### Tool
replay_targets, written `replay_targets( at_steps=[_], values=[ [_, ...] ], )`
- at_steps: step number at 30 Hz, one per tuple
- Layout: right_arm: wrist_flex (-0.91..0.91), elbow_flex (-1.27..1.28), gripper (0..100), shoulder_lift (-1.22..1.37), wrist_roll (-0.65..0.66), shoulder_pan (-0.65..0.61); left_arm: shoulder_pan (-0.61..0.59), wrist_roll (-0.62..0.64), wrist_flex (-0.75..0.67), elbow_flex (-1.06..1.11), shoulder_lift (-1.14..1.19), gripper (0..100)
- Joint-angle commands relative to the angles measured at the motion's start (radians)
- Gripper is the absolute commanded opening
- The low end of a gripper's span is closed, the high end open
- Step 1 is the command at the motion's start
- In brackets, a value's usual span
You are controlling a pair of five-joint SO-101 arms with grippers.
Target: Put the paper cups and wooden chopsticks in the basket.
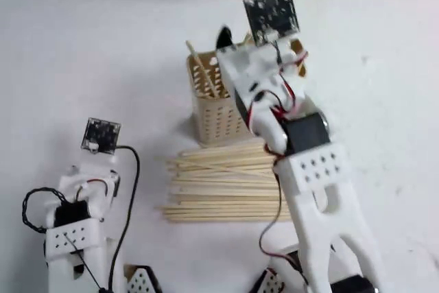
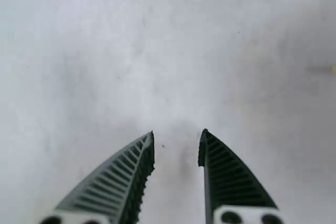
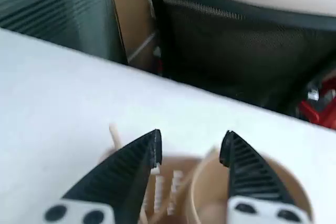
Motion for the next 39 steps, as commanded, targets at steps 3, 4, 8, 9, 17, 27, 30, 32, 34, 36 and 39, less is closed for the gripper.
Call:
replay_targets(
  at_steps=[3,4,8,9,17,27,30,32,34,36,39],
  values=[
    [0.332,0.005,19.0,-0.137,0.233,0.03,0.013,-0.009,-0.017,-0.006,-0.016,15],
    [0.381,0.006,19.0,-0.142,0.245,0.03,0.013,-0.009,-0.017,-0.006,-0.016,15],
    [0.579,0.006,19.0,-0.142,0.328,0.03,0.013,-0.009,-0.017,-0.006,-0.016,15],
    [0.624,0.008,19.0,-0.142,0.362,0.028,0.013,-0.009,-0.015,-0.006,-0.016,15],
    [0.837,0.117,19.0,-0.142,0.612,-0.038,0.013,-0.009,-0.012,-0.006,-0.016,15],
    [0.659,0.373,19.0,-0.14,0.658,-0.166,0.048,-0.009,-0.018,0.005,-0.018,15],
    [0.601,0.407,19.0,-0.13,0.661,-0.205,0.05,-0.009,-0.018,0.006,-0.018,15],
    [0.576,0.416,19.0,-0.081,0.661,-0.22,0.05,-0.011,-0.018,0.006,-0.018,15],
    [0.556,0.419,19.0,-0.005,0.66,-0.226,0.05,-0.011,-0.018,0.006,-0.018,15],
    [0.522,0.423,18.7,0.067,0.666,-0.226,0.05,-0.011,-0.017,0.006,-0.018,15],
    [0.449,0.457,12.3,0.136,0.697,-0.229,0.05,-0.011,-0.015,0.006,-0.018,15]
  ],
)
